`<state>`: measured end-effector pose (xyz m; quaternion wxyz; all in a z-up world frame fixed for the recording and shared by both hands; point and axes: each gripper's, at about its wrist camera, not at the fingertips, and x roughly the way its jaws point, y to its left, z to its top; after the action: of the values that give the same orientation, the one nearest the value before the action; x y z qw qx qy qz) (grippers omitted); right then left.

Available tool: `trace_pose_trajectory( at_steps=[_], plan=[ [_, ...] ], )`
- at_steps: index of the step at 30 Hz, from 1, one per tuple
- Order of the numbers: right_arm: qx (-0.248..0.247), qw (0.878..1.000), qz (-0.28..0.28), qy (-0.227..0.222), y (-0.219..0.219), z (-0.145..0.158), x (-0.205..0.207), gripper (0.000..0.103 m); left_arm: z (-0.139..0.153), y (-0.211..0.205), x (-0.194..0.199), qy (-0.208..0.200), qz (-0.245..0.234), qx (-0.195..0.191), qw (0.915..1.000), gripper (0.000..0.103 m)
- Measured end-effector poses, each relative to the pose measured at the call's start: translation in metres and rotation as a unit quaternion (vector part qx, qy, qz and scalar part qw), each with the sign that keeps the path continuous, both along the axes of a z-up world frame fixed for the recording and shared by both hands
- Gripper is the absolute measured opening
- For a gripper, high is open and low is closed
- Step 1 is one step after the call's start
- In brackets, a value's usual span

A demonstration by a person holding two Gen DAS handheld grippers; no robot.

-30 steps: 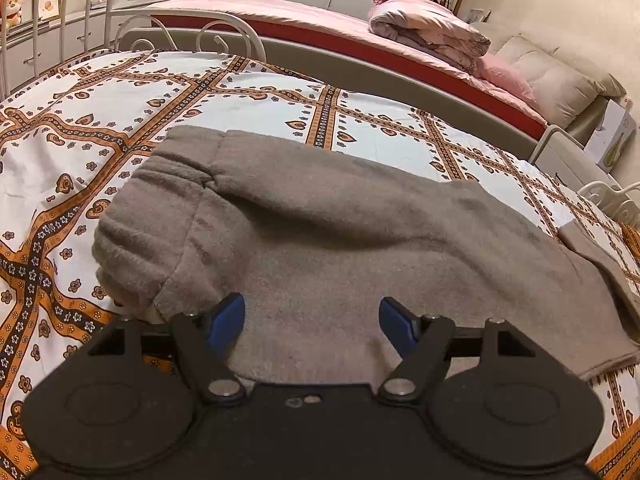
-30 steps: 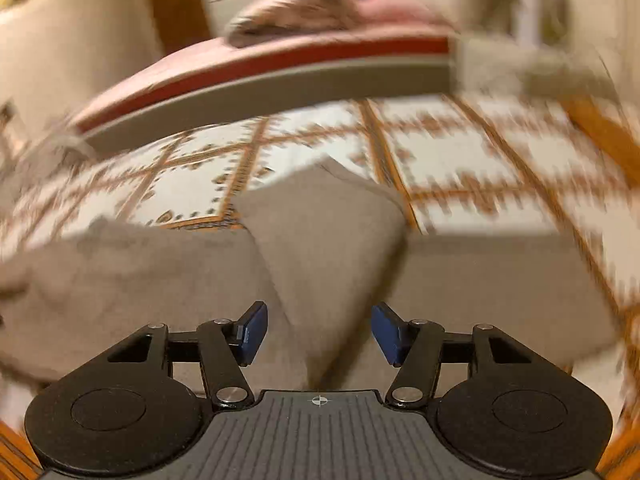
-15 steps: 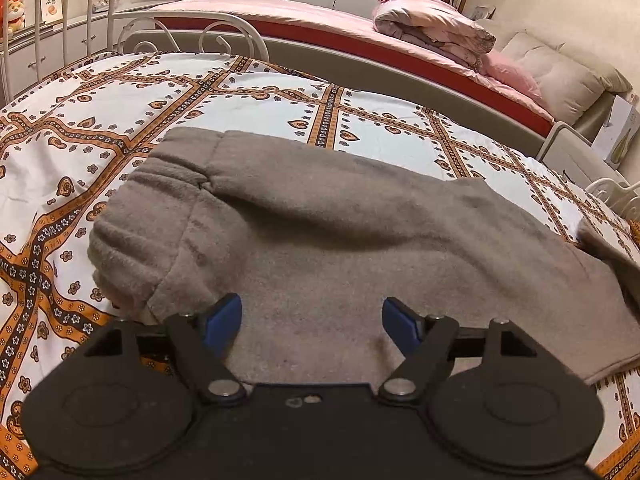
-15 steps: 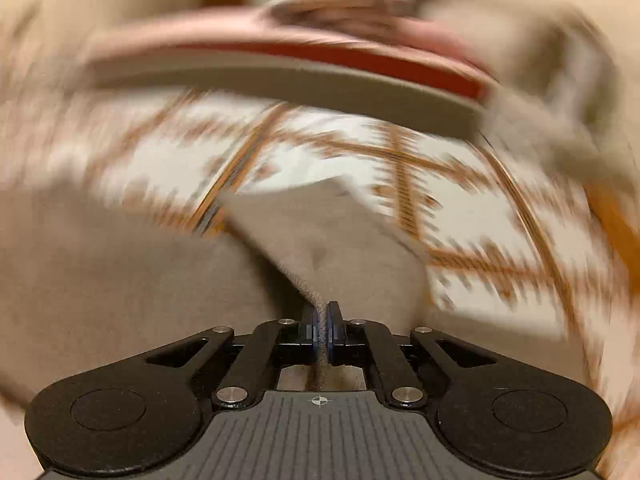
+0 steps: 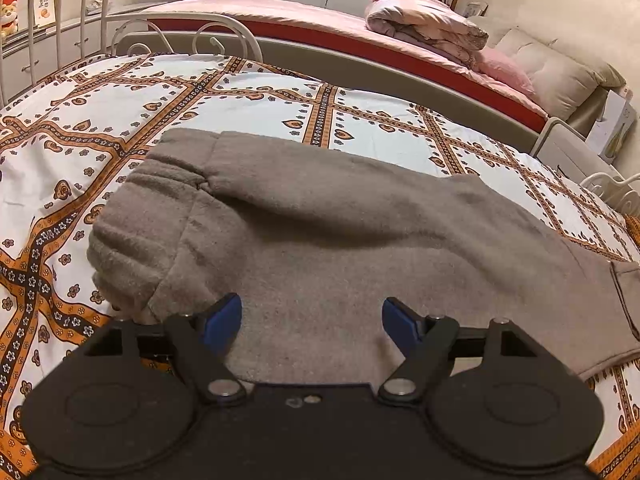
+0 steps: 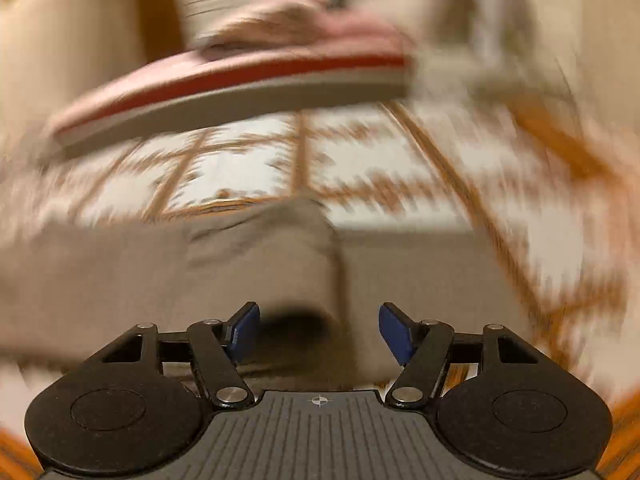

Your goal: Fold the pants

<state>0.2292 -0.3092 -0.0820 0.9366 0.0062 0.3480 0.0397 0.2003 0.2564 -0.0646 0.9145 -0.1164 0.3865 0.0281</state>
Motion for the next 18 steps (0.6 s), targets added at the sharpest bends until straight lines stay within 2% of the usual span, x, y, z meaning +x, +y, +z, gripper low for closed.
trace_pose_trajectory(
  at_steps=[2,6,12,18],
  plan=[
    [-0.050,0.998,0.038,-0.019,0.023,-0.003,-0.002,0.066,0.000,-0.001,0.000,0.001,0.001,0.002,1.0000,0.070],
    [-0.134,0.987,0.083,-0.002,0.052,-0.024,-0.003,0.066,0.002,0.001,-0.003,-0.002,0.004,-0.006,1.0000,0.070],
    [-0.193,0.971,0.144,-0.003,0.073,-0.046,-0.010,0.066,0.002,0.005,-0.006,-0.005,-0.001,-0.015,0.9999,0.070],
    [-0.237,0.953,0.188,-0.008,0.108,-0.054,-0.007,0.065,0.002,0.004,-0.006,-0.004,0.001,-0.015,0.9999,0.070]
  ],
)
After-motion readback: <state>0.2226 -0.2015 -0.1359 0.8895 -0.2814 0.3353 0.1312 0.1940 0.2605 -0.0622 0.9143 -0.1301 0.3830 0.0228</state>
